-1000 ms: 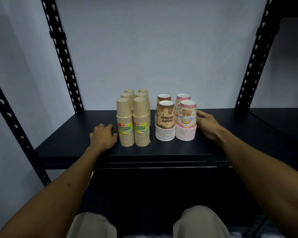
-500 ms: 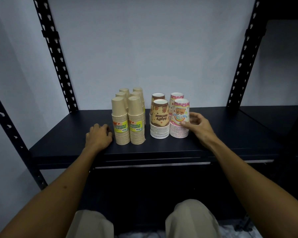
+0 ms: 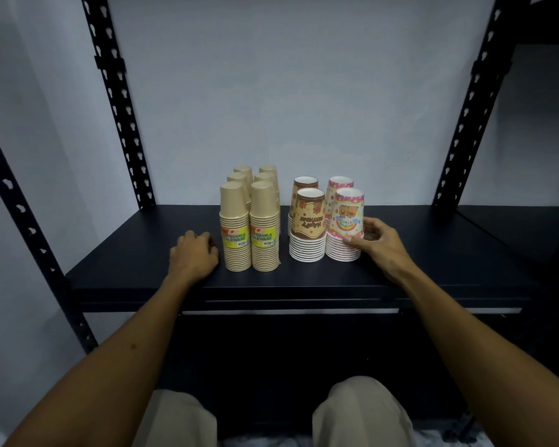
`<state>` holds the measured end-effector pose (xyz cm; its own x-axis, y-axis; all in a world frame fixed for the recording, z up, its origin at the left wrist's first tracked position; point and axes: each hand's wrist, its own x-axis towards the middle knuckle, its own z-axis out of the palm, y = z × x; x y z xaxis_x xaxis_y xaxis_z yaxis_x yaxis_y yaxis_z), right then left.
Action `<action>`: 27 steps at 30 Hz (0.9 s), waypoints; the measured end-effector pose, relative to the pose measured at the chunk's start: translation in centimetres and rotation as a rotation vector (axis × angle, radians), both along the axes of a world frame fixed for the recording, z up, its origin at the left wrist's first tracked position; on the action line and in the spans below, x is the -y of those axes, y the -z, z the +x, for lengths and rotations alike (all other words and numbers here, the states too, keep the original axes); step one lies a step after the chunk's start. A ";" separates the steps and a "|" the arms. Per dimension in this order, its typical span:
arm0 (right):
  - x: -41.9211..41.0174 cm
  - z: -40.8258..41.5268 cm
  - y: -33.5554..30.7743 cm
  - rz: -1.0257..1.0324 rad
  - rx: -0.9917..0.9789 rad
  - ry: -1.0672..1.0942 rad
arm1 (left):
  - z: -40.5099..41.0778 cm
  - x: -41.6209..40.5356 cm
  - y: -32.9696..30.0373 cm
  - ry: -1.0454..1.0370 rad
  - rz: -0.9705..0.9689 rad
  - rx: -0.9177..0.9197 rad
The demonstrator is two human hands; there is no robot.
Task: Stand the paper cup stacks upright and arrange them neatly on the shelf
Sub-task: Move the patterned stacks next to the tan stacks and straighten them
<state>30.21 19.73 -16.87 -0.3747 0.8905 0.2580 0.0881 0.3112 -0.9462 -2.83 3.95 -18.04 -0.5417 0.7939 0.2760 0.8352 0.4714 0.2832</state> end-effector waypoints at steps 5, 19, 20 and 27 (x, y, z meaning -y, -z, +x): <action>0.4 -0.1 -0.1 0.033 -0.004 0.020 | 0.0 -0.1 0.0 0.004 -0.006 -0.006; 1.8 -3.6 -5.8 1.044 0.312 0.231 | 0.0 -0.1 0.1 0.008 0.011 -0.013; 1.6 -3.9 -6.4 1.092 0.388 0.183 | 0.0 -0.1 0.1 0.009 0.012 -0.016; 0.9 -4.9 -8.9 1.104 0.721 -0.058 | 0.0 0.0 0.0 0.007 0.020 -0.022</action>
<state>25.30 18.83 -8.01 -0.7629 0.3199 0.5618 0.4227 0.9043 0.0592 -2.81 3.96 -18.03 -0.5296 0.7921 0.3034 0.8446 0.4597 0.2743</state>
